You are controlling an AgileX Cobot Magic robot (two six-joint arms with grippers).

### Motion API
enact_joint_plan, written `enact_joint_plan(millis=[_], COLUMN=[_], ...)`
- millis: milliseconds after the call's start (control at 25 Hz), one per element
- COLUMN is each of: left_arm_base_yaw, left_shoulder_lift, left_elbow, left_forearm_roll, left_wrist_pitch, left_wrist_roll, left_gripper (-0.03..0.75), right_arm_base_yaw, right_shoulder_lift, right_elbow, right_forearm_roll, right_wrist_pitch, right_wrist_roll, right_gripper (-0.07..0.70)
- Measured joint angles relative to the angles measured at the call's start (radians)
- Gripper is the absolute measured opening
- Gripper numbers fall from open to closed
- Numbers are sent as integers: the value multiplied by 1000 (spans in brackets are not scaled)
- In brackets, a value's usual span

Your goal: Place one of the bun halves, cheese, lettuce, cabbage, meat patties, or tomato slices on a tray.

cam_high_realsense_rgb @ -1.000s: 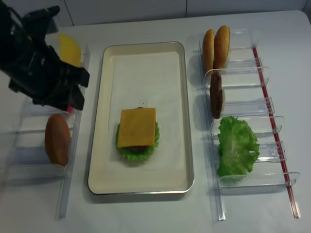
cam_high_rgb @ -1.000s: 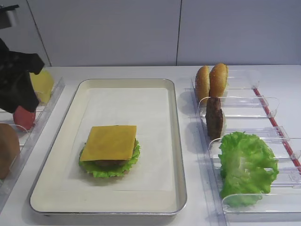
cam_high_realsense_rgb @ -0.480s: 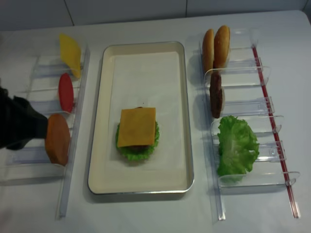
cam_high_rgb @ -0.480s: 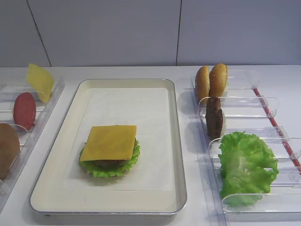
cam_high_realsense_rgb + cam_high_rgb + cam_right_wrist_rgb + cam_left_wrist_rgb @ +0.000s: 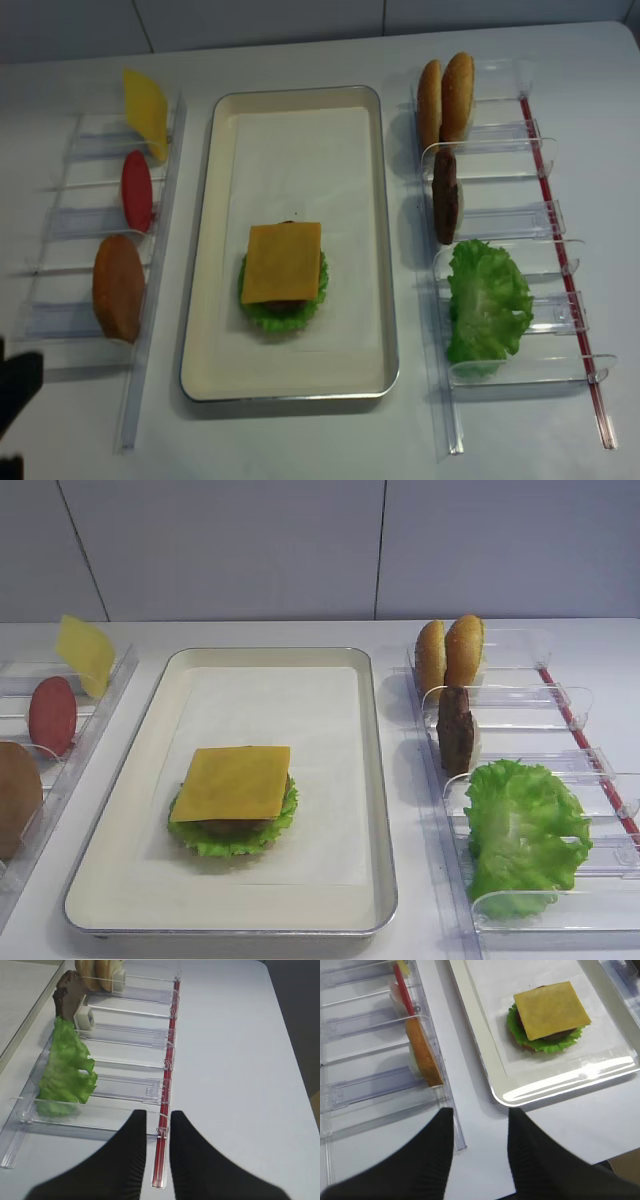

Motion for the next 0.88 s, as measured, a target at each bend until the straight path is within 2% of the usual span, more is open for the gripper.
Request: enact_joint_plan(millis=[240,600,800,880], left_arm_base_yaw=[0,0,0,0], left_shoulder_lift=[-184,-444,-466,-466], left_elbow=[105,193,257,291], left_forearm_roll=[3,14,14,14], left_wrist_pitch=[3,13,17,3], left_wrist_roll=[31,60,64,65], left_gripper=[246,246,244,243], right_arm_base_yaw=[0,0,0,0], right_shoulder_lift=[0,0,0,0], right_elbow=[0,0,0,0], right_forearm_roll=[0,0,0,0], right_wrist_pitch=[0,0,0,0], right_wrist_roll=[0,0,-2,-2], right_gripper=[156,149,149,149])
